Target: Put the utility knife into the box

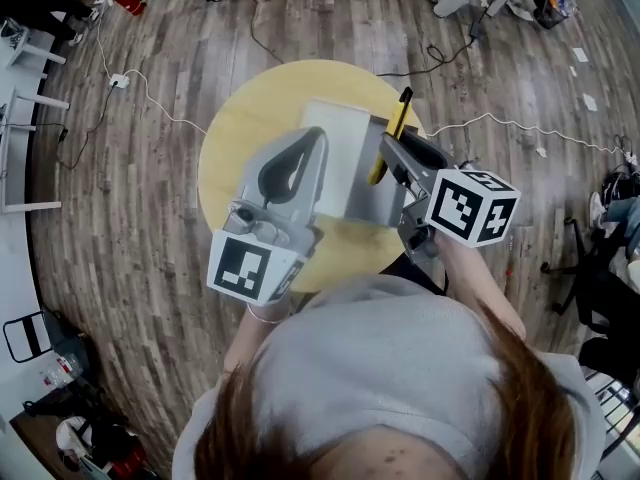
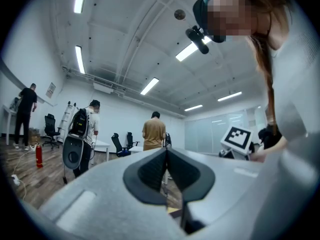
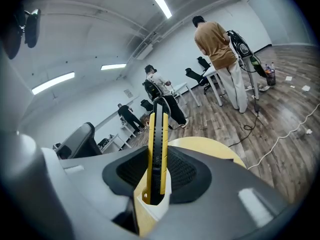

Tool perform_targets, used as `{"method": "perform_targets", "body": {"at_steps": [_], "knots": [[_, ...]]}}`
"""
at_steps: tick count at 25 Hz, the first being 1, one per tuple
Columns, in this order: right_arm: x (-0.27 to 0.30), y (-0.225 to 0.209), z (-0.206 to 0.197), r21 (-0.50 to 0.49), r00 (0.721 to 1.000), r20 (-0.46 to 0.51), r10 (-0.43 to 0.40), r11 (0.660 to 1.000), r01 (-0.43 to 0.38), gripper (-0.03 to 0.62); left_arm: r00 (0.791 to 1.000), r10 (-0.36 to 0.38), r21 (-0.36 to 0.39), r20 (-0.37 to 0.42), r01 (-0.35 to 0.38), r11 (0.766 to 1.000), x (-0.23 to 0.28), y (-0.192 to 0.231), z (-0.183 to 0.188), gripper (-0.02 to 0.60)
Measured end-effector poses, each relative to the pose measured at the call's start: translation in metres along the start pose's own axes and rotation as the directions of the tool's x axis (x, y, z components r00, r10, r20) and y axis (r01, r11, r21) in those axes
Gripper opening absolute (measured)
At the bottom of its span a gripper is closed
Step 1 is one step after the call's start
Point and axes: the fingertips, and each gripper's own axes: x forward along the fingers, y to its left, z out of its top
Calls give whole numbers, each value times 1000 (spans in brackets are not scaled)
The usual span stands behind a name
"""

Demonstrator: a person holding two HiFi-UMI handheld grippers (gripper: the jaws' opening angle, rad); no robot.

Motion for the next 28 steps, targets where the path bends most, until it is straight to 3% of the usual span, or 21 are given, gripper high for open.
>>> {"method": "perform_targets", "body": {"at_steps": [8,17,24,28], "knots": [[16,-36,-38,84,990,-107,-94,991,103,120,1000,-14,-8,-2,14,1000,0,-6,-2,3],[31,-81,-88,106,954,-248,-168,974,199,120,1000,-11,-19,-11,11,1000,4,-13,-9,3],[42,-96,-114,152,930,-321,-182,959,240,120,1000,13,-21,-11,-13,1000,-1,-9,-10,3],[47,-103,-127,232,916,-364,-170,936,266,120,1000,20,-23,-10,-20,1000,-2,-9,-10,3]]}}
